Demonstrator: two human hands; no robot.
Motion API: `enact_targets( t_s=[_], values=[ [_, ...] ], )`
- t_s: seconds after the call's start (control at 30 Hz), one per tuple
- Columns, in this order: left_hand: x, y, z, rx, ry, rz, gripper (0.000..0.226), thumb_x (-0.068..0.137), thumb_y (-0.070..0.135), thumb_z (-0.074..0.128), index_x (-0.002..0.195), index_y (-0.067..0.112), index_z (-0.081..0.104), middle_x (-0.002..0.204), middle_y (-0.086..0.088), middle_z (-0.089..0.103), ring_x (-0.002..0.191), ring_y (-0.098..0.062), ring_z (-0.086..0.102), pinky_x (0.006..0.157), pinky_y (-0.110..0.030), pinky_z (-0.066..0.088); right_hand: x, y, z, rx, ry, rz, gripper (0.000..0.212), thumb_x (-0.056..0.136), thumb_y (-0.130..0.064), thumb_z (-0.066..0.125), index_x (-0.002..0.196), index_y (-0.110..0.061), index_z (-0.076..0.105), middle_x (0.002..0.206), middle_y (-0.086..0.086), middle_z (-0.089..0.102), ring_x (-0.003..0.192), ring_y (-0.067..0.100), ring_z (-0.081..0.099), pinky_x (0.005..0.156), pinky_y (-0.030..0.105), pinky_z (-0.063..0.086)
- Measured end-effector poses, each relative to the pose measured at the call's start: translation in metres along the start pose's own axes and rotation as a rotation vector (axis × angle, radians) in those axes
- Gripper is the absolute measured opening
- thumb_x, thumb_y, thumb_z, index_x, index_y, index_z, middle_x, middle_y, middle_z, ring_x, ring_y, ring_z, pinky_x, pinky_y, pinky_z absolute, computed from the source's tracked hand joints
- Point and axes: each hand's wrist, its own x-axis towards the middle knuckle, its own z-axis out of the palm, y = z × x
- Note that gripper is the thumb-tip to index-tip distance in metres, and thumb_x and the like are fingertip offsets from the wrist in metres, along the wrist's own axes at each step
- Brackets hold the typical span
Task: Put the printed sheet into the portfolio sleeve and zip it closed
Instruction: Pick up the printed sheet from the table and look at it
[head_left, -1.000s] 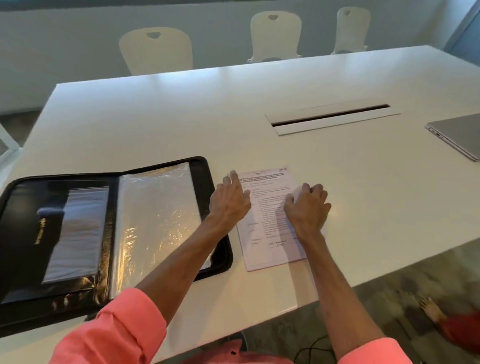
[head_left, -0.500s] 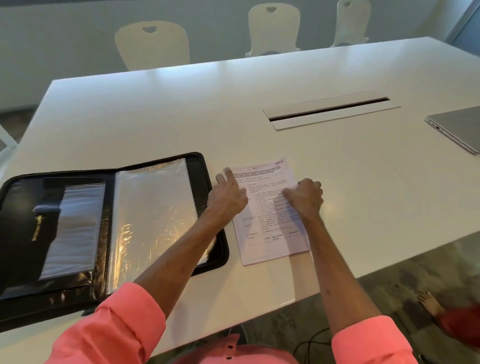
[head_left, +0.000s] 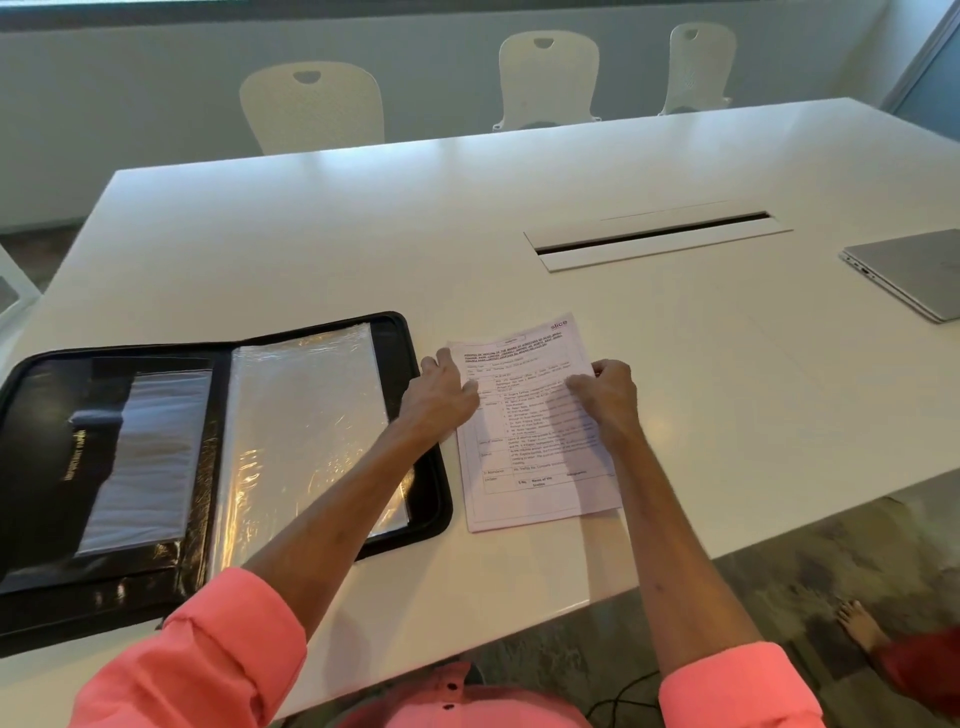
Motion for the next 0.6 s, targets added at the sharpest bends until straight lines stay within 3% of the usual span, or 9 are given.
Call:
enact_targets(
  t_s=[0.1, 0.17, 0.23, 0.27, 0.33, 0.4, 0.5, 0.6],
  values=[
    [0.001, 0.001, -0.003, -0.096, 0.006, -0.031, 0.076, 0.108, 0.041, 0.061, 0.165, 0.009, 0.023, 0.154, -0.018, 0.045, 0.126, -0.034, 0.063, 0.087, -0.040, 0.056, -0.007, -0.001, -0.004, 0.138, -0.002, -0.091, 0.011, 0.094, -0.015, 0.076, 0.103, -0.010, 0.072, 0.103, 0.006, 0.080, 0.094, 0.030, 0.080, 0.090, 0.053, 0.067],
    [0.004, 0.004, -0.007, -0.207, 0.046, -0.072, 0.082, 0.107, 0.041, 0.064, 0.167, 0.007, 0.021, 0.158, -0.018, 0.041, 0.135, -0.035, 0.057, 0.100, -0.045, 0.057, -0.011, -0.005, -0.009, 0.239, -0.021, -0.195, 0.008, 0.094, -0.016, 0.077, 0.101, -0.012, 0.074, 0.102, 0.003, 0.081, 0.088, 0.026, 0.081, 0.080, 0.050, 0.069],
    [0.007, 0.010, -0.014, -0.471, 0.069, -0.099, 0.084, 0.104, 0.040, 0.069, 0.167, 0.007, 0.026, 0.160, -0.016, 0.045, 0.143, -0.033, 0.053, 0.117, -0.055, 0.051, -0.016, -0.014, -0.017, 0.344, -0.020, -0.291, 0.008, 0.095, -0.017, 0.079, 0.100, -0.013, 0.074, 0.099, 0.001, 0.081, 0.080, 0.018, 0.081, 0.070, 0.038, 0.066],
    [0.007, 0.014, -0.019, -0.669, 0.048, -0.089, 0.077, 0.103, 0.038, 0.071, 0.163, 0.008, 0.034, 0.155, -0.013, 0.056, 0.140, -0.030, 0.058, 0.118, -0.058, 0.050, -0.018, -0.019, -0.021, 0.388, -0.014, -0.327, 0.010, 0.095, -0.017, 0.080, 0.101, -0.012, 0.074, 0.098, 0.001, 0.081, 0.078, 0.015, 0.080, 0.068, 0.033, 0.064],
    [0.005, 0.026, -0.031, -0.989, -0.052, -0.043, 0.052, 0.105, 0.032, 0.069, 0.151, 0.012, 0.055, 0.136, -0.008, 0.074, 0.128, -0.028, 0.070, 0.115, -0.060, 0.052, -0.019, -0.030, -0.029, 0.441, -0.016, -0.382, 0.016, 0.098, -0.019, 0.079, 0.107, -0.008, 0.071, 0.099, 0.002, 0.082, 0.079, 0.016, 0.080, 0.068, 0.028, 0.064],
    [0.002, 0.037, -0.042, -1.129, -0.066, 0.005, 0.036, 0.108, 0.029, 0.064, 0.143, 0.016, 0.064, 0.130, -0.006, 0.078, 0.124, -0.029, 0.073, 0.114, -0.060, 0.053, -0.019, -0.041, -0.037, 0.427, -0.029, -0.420, 0.022, 0.104, -0.025, 0.074, 0.114, -0.008, 0.065, 0.104, 0.001, 0.081, 0.083, 0.015, 0.081, 0.069, 0.027, 0.066],
    [0.000, 0.054, -0.053, -1.171, 0.067, 0.089, 0.032, 0.111, 0.027, 0.061, 0.139, 0.016, 0.069, 0.124, -0.005, 0.080, 0.116, -0.027, 0.077, 0.104, -0.055, 0.060, -0.018, -0.053, -0.047, 0.417, -0.044, -0.440, 0.020, 0.110, -0.027, 0.066, 0.120, -0.011, 0.059, 0.106, -0.004, 0.081, 0.085, 0.009, 0.081, 0.071, 0.029, 0.067],
    [-0.003, 0.073, -0.059, -1.175, 0.189, 0.225, 0.028, 0.113, 0.025, 0.057, 0.136, 0.013, 0.070, 0.114, 0.001, 0.081, 0.100, -0.018, 0.080, 0.084, -0.035, 0.065, -0.021, -0.061, -0.053, 0.517, -0.039, -0.483, 0.020, 0.112, -0.026, 0.061, 0.126, -0.011, 0.063, 0.113, 0.002, 0.082, 0.096, 0.024, 0.081, 0.082, 0.043, 0.069]
  ],
)
